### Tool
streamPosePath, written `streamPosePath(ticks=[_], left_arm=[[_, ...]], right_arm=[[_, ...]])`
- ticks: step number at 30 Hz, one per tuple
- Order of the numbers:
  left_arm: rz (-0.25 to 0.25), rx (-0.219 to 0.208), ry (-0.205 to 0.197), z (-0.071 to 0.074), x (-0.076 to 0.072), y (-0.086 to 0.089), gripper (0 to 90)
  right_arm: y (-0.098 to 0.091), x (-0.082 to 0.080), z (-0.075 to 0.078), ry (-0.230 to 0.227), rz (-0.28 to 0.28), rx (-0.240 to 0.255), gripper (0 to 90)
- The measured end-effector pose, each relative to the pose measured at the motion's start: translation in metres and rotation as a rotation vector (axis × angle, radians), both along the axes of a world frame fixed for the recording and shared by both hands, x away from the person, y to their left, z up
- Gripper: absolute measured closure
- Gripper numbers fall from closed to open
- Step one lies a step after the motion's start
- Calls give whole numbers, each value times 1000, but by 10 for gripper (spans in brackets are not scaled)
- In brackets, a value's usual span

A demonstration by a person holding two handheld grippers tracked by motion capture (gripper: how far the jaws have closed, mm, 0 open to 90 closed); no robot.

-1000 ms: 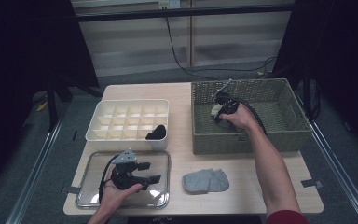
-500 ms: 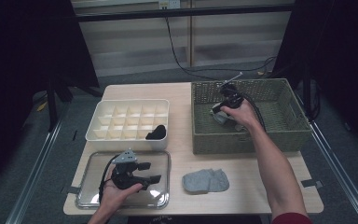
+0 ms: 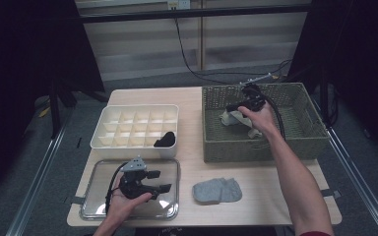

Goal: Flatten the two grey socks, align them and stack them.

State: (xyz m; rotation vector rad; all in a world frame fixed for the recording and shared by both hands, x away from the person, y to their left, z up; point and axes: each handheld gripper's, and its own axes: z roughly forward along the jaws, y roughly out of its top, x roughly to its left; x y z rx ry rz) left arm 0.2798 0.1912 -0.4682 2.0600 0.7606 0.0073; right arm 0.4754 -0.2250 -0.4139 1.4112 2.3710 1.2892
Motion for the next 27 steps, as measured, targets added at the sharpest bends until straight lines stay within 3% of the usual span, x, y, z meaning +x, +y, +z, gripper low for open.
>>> streamPosePath(ticks=[27], left_arm=[[-6,-1,-21,2,-5,-1,282]], right_arm=[[-3,-23,35,-147,-7,147,900]])
